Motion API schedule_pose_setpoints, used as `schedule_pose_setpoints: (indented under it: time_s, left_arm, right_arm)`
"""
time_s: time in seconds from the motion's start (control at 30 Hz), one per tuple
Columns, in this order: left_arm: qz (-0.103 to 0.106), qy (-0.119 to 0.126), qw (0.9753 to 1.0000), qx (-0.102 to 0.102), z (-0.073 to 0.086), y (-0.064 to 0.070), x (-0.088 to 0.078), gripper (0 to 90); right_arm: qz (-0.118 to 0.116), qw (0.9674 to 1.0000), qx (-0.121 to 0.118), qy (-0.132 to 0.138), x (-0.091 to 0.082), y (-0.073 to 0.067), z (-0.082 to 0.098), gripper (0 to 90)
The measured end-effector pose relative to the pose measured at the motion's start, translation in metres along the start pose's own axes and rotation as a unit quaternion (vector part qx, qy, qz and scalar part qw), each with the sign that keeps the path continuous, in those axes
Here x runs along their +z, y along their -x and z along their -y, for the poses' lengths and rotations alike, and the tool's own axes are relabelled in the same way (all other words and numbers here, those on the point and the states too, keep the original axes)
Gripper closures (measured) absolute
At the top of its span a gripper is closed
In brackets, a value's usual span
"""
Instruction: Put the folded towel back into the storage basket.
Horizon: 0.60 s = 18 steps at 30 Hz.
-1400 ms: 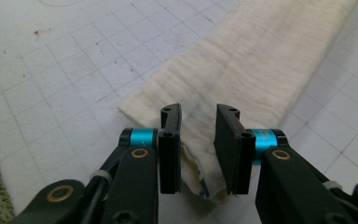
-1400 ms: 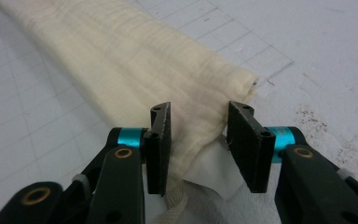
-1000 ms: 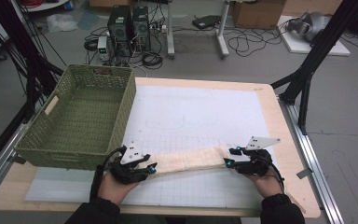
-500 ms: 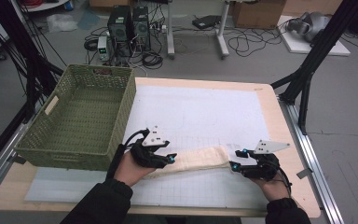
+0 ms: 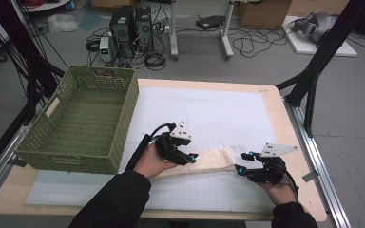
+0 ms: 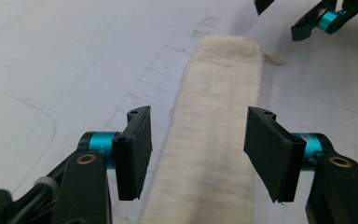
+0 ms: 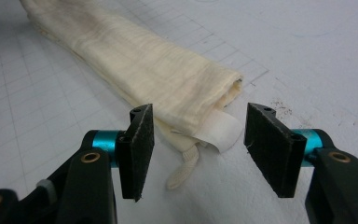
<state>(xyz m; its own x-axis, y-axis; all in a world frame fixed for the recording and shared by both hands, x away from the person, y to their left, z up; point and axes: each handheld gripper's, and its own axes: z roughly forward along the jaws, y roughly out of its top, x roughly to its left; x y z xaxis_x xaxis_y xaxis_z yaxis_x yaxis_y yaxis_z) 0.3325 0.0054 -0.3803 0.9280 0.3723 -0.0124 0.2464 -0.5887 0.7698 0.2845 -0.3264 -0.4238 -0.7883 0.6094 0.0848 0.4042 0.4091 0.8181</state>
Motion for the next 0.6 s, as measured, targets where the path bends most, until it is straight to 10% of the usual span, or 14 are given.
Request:
schedule_pose_setpoints:
  time_s: [0.6]
  left_arm:
    - [0.038, -0.11, 0.9932, -0.002, 0.013, -0.002, 0.055, 35.1]
  right_arm:
    - [-0.001, 1.0, -0.002, -0.007, 0.0, 0.0, 0.002, 40.6]
